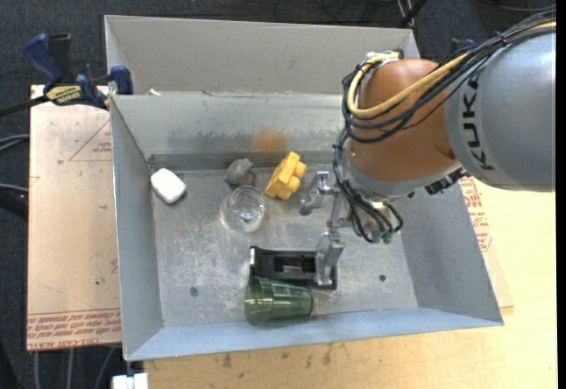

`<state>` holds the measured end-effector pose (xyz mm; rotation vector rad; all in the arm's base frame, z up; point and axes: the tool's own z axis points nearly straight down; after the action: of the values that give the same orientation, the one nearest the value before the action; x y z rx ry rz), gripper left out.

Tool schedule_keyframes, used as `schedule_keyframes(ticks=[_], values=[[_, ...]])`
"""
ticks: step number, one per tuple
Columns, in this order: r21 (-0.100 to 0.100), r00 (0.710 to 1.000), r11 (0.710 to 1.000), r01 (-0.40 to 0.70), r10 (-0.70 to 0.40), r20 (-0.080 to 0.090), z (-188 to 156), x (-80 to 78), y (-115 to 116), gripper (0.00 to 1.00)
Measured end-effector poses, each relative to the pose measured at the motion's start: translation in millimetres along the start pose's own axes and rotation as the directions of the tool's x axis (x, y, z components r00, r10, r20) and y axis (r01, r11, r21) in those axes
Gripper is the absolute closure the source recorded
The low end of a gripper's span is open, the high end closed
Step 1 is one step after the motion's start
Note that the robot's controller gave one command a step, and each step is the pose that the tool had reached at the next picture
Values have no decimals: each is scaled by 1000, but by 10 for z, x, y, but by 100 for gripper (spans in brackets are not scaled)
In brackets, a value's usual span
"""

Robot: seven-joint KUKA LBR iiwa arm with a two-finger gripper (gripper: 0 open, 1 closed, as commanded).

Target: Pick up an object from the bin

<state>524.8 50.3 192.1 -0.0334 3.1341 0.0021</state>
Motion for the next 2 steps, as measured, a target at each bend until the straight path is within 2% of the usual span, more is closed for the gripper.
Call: schedule_keyframes(ticks=[1,2], values=[[-1,985,985,173,-173,-10,312,212,-32,0],[1,999,1000,30,-30,-22,1059,38,6,100]])
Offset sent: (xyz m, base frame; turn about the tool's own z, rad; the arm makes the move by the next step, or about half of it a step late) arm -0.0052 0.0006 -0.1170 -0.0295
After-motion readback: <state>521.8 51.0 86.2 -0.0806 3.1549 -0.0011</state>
